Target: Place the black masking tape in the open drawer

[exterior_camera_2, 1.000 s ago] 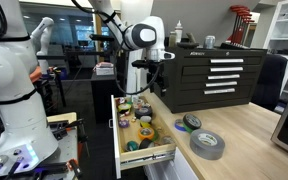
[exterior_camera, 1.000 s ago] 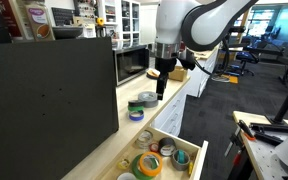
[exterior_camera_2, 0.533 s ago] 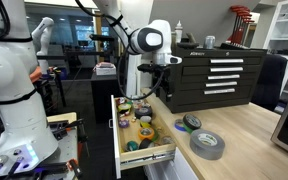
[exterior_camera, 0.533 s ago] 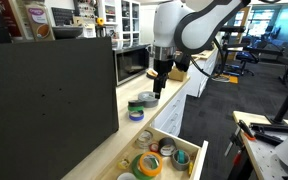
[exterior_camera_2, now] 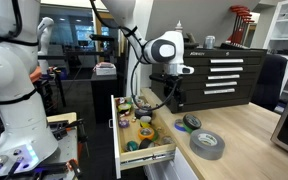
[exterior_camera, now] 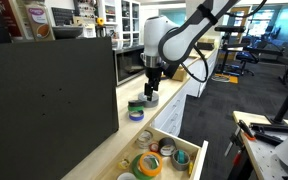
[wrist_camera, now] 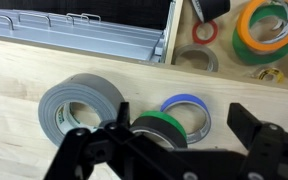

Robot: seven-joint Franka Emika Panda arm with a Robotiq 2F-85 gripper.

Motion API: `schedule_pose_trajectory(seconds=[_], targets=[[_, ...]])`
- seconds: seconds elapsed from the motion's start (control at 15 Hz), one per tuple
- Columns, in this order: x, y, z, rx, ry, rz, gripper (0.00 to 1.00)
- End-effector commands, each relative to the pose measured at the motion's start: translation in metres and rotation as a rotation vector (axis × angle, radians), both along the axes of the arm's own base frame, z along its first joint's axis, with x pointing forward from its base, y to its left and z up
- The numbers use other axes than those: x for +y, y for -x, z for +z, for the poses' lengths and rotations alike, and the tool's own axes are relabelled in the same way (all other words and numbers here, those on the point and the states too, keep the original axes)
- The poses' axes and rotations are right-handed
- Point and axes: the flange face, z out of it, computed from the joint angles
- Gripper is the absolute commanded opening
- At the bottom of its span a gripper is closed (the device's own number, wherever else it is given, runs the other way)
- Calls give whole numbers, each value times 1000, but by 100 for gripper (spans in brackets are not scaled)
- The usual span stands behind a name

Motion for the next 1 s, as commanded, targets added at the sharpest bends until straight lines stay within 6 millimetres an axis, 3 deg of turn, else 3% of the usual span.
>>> schedule_pose_trajectory(seconds=[0.0, 0.4, 0.93], targets=[[-15, -28, -16, -29, 22, 21, 100], [-29, -55, -39, -20, 22, 123, 100], [-26, -70, -64, 9, -100, 266, 100]])
